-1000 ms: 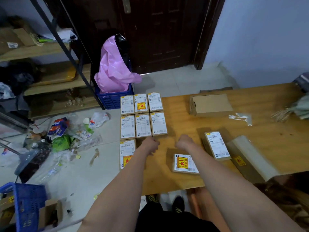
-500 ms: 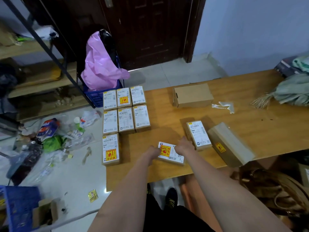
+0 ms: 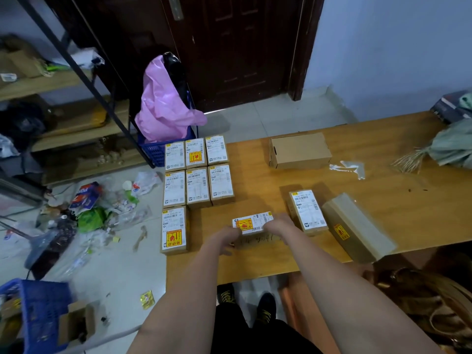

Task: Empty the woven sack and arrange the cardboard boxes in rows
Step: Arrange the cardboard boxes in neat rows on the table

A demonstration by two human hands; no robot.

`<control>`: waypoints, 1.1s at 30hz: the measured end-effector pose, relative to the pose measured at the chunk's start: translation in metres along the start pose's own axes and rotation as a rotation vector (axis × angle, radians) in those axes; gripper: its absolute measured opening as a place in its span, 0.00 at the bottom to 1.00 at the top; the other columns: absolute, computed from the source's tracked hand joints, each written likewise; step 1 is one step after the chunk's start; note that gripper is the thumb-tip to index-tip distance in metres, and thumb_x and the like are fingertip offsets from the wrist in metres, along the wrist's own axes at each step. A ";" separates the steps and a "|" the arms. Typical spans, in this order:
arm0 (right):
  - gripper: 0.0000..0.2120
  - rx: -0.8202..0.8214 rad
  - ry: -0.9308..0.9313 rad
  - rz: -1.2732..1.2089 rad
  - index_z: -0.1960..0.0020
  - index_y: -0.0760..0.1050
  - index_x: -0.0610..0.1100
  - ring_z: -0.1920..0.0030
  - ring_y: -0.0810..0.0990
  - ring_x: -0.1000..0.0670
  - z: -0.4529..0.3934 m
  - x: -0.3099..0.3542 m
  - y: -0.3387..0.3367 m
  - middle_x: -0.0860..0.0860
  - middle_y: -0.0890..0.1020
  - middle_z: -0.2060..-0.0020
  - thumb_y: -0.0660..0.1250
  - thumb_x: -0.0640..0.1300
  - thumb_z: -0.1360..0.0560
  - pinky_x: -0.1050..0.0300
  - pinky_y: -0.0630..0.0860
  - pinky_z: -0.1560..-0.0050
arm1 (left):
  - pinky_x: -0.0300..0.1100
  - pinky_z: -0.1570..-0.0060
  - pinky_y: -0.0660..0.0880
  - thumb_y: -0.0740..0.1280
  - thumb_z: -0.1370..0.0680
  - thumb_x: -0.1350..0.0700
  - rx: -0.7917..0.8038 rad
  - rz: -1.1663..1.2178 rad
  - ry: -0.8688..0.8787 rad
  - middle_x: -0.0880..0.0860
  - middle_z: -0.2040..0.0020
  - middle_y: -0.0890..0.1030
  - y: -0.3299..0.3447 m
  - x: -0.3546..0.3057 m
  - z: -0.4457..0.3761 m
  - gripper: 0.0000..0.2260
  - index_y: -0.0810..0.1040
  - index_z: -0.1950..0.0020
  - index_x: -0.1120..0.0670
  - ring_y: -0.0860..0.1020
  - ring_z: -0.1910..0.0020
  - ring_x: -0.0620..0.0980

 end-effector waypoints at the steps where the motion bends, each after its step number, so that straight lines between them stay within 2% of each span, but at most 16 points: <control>1: 0.21 0.003 -0.010 -0.057 0.34 0.73 0.43 0.41 0.78 0.43 -0.001 0.005 -0.001 0.44 0.79 0.39 0.69 0.40 0.25 0.50 0.77 0.43 | 0.54 0.36 0.74 0.60 0.17 0.52 0.007 0.020 -0.009 0.59 0.29 0.70 -0.004 0.001 0.002 0.21 0.63 0.26 0.57 0.75 0.40 0.58; 4: 0.28 0.040 -0.039 -0.266 0.28 0.65 0.46 0.39 0.77 0.43 -0.002 0.021 0.002 0.45 0.76 0.36 0.71 0.39 0.25 0.51 0.74 0.47 | 0.54 0.35 0.73 0.62 0.18 0.54 0.025 0.085 -0.016 0.60 0.32 0.72 -0.015 0.005 0.005 0.19 0.65 0.29 0.57 0.76 0.39 0.58; 7: 0.26 0.092 -0.028 -0.405 0.29 0.67 0.49 0.47 0.79 0.44 -0.004 0.030 0.010 0.44 0.79 0.39 0.69 0.35 0.24 0.49 0.76 0.51 | 0.55 0.36 0.74 0.62 0.18 0.54 0.017 0.104 -0.005 0.60 0.34 0.75 -0.034 0.010 0.006 0.13 0.68 0.35 0.56 0.78 0.39 0.59; 9: 0.24 0.088 -0.030 -0.413 0.32 0.69 0.52 0.51 0.79 0.45 -0.007 0.034 0.014 0.46 0.80 0.42 0.69 0.36 0.24 0.46 0.77 0.45 | 0.54 0.39 0.76 0.61 0.18 0.52 -0.007 0.098 -0.002 0.59 0.37 0.77 -0.048 0.016 0.004 0.17 0.71 0.31 0.57 0.79 0.42 0.57; 11: 0.26 0.079 -0.042 -0.405 0.32 0.69 0.53 0.48 0.80 0.45 -0.009 0.040 0.018 0.46 0.80 0.41 0.71 0.36 0.25 0.45 0.78 0.43 | 0.53 0.42 0.78 0.61 0.18 0.52 -0.025 0.119 -0.002 0.58 0.38 0.77 -0.061 0.021 0.002 0.18 0.70 0.28 0.56 0.79 0.44 0.57; 15: 0.24 0.070 -0.062 -0.347 0.31 0.68 0.48 0.44 0.78 0.45 -0.006 0.056 0.028 0.45 0.77 0.38 0.69 0.35 0.23 0.50 0.77 0.46 | 0.54 0.40 0.75 0.63 0.19 0.56 -0.143 0.121 0.043 0.60 0.30 0.71 -0.090 0.024 -0.004 0.21 0.65 0.26 0.54 0.74 0.35 0.60; 17: 0.21 0.112 -0.081 -0.317 0.31 0.70 0.46 0.44 0.78 0.46 -0.004 0.066 0.038 0.45 0.77 0.38 0.67 0.35 0.22 0.51 0.77 0.46 | 0.51 0.43 0.73 0.63 0.19 0.58 -0.151 0.053 0.098 0.59 0.30 0.70 -0.098 0.021 -0.003 0.23 0.63 0.25 0.52 0.71 0.33 0.61; 21: 0.17 0.222 -0.115 -0.310 0.32 0.73 0.43 0.41 0.79 0.45 0.000 0.088 0.059 0.44 0.80 0.41 0.62 0.34 0.20 0.48 0.77 0.40 | 0.54 0.39 0.73 0.67 0.20 0.53 0.019 0.103 0.180 0.55 0.34 0.77 -0.096 0.013 -0.008 0.26 0.63 0.24 0.46 0.75 0.36 0.57; 24: 0.17 0.308 -0.130 -0.369 0.30 0.70 0.41 0.43 0.78 0.45 0.006 0.104 0.073 0.44 0.80 0.44 0.60 0.33 0.19 0.50 0.77 0.43 | 0.51 0.48 0.79 0.69 0.21 0.52 0.111 0.165 0.196 0.54 0.37 0.80 -0.099 0.013 -0.008 0.28 0.61 0.23 0.45 0.81 0.44 0.53; 26: 0.21 0.323 -0.112 -0.438 0.28 0.68 0.43 0.45 0.80 0.46 0.005 0.108 0.078 0.44 0.80 0.43 0.62 0.33 0.19 0.51 0.78 0.46 | 0.46 0.53 0.77 0.69 0.21 0.53 0.129 0.180 0.219 0.53 0.37 0.79 -0.104 0.012 -0.005 0.30 0.59 0.23 0.47 0.80 0.47 0.52; 29: 0.27 0.391 -0.012 -0.461 0.30 0.65 0.47 0.46 0.83 0.44 0.004 0.098 0.092 0.44 0.82 0.43 0.72 0.38 0.25 0.46 0.81 0.47 | 0.49 0.47 0.74 0.70 0.22 0.52 0.122 0.183 0.225 0.53 0.37 0.79 -0.112 0.019 -0.011 0.33 0.57 0.22 0.49 0.78 0.47 0.52; 31: 0.26 0.462 0.036 -0.362 0.33 0.69 0.42 0.46 0.83 0.44 0.010 0.091 0.106 0.45 0.84 0.45 0.75 0.40 0.27 0.44 0.80 0.44 | 0.52 0.41 0.75 0.71 0.23 0.49 0.097 0.173 0.213 0.54 0.35 0.78 -0.118 0.024 -0.015 0.34 0.58 0.22 0.50 0.78 0.43 0.54; 33: 0.22 0.458 0.042 -0.312 0.35 0.73 0.40 0.47 0.83 0.45 0.011 0.088 0.113 0.45 0.85 0.47 0.74 0.40 0.27 0.44 0.78 0.41 | 0.55 0.38 0.76 0.72 0.25 0.46 0.059 0.110 0.221 0.54 0.35 0.78 -0.125 0.027 -0.019 0.34 0.61 0.23 0.51 0.79 0.41 0.54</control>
Point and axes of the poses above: each hand's wrist, its own z-axis away from the middle knuckle, its own y-axis out of the palm, x = y × z, the point moved 9 cm from there along -z, towards the middle knuckle
